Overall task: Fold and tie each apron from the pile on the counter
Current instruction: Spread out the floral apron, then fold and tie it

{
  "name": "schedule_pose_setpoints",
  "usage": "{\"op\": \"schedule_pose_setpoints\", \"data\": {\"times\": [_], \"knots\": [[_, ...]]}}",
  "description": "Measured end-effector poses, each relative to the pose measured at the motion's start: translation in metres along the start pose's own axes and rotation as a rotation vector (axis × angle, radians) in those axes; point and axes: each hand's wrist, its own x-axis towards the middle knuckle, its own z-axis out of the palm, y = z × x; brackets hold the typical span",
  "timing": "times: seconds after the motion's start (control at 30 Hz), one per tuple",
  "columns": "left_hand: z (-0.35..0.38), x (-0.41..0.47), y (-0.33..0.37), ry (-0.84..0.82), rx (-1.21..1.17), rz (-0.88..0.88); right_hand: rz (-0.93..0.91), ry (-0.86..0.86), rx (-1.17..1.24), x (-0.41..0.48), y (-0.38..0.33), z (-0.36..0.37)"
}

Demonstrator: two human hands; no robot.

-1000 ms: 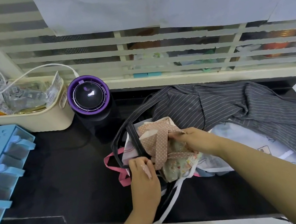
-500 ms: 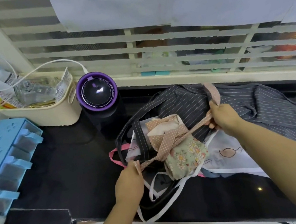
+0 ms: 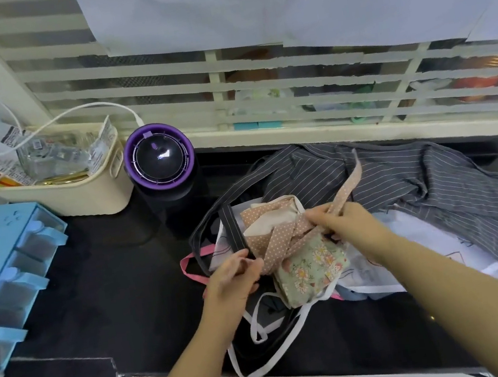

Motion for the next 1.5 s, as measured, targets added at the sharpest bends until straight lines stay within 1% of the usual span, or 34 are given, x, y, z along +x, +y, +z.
{"op": "schedule_pose_setpoints", "data": {"times": [0.03,0.07,0.13,0.17,0.23,0.3,0.4,0.5,0.6,0.7,0.77,0.8,0.83,0.87,0.93,0.97,1.0,1.03,1.07,1.1,1.2,1.23,1.27,1.37,1.4,1.47,1.5], "knots": [[0.003,-0.001,-0.003,-0.004,-0.127,-0.015,-0.079,0.035,-0.023,-0.005,0.0,0.007],[0.007,-0.002,-0.006,0.025,-0.231,-0.041,-0.143,0.081,-0.034,-0.011,0.001,0.013],[0.016,-0.001,-0.01,0.128,-0.382,-0.123,-0.187,0.125,0.005,-0.021,-0.001,0.026],[0.02,0.001,-0.009,0.172,-0.454,-0.168,-0.174,0.089,0.055,-0.025,-0.003,0.032],[0.027,0.007,-0.008,0.208,-0.572,-0.255,-0.191,-0.051,0.09,-0.031,-0.005,0.039],[0.031,0.013,-0.006,0.237,-0.676,-0.343,-0.269,-0.144,-0.059,-0.033,-0.007,0.04],[0.038,0.019,-0.004,0.293,-0.777,-0.464,-0.359,-0.192,-0.363,-0.023,-0.007,0.032],[0.036,0.025,-0.002,0.385,-0.836,-0.532,-0.387,-0.232,-0.592,-0.014,-0.008,0.014],[0.025,0.032,0.0,0.49,-0.942,-0.511,-0.357,-0.201,-0.688,-0.006,-0.007,-0.007],[0.021,0.036,0.001,0.487,-0.939,-0.44,-0.335,-0.156,-0.717,-0.003,-0.008,-0.016],[0.02,0.035,0.006,0.418,-0.872,-0.338,-0.355,-0.139,-0.704,-0.002,-0.008,-0.013],[0.02,0.033,0.01,0.376,-0.795,-0.254,-0.365,-0.135,-0.689,-0.002,-0.005,-0.009],[0.021,0.029,0.013,0.339,-0.655,-0.152,-0.367,-0.132,-0.668,-0.003,-0.002,-0.007],[0.022,0.023,0.015,0.306,-0.449,-0.028,-0.361,-0.131,-0.641,-0.003,0.001,-0.004],[0.027,0.009,0.017,0.231,0.055,0.258,-0.321,-0.115,-0.553,-0.005,0.005,-0.001],[0.032,0.005,0.016,0.164,0.259,0.396,-0.29,-0.103,-0.498,-0.006,0.005,0.0],[0.037,0.004,0.015,0.08,0.411,0.501,-0.263,-0.091,-0.448,-0.007,0.006,0.0],[0.042,0.007,0.014,0.005,0.529,0.552,-0.24,-0.079,-0.405,-0.009,0.005,0.001],[0.046,0.011,0.014,-0.04,0.62,0.542,-0.229,-0.067,-0.369,-0.011,0.004,0.001],[0.048,0.017,0.015,-0.052,0.681,0.49,-0.243,-0.054,-0.341,-0.015,0.002,0.001],[0.048,0.035,0.022,0.008,0.678,0.343,-0.31,-0.014,-0.258,-0.027,-0.008,0.007],[0.048,0.039,0.026,-0.015,0.688,0.316,-0.325,-0.013,-0.233,-0.031,-0.014,0.009],[0.048,0.04,0.029,-0.084,0.715,0.301,-0.348,-0.033,-0.233,-0.034,-0.021,0.011],[0.05,0.031,0.042,-0.363,0.804,0.255,-0.478,-0.14,-0.413,-0.032,-0.047,0.025],[0.05,0.026,0.045,-0.413,0.831,0.263,-0.495,-0.169,-0.479,-0.028,-0.055,0.032],[0.048,0.021,0.046,-0.432,0.855,0.272,-0.49,-0.213,-0.575,-0.015,-0.065,0.042],[0.046,0.02,0.046,-0.418,0.826,0.238,-0.463,-0.24,-0.609,-0.01,-0.068,0.044]]}}
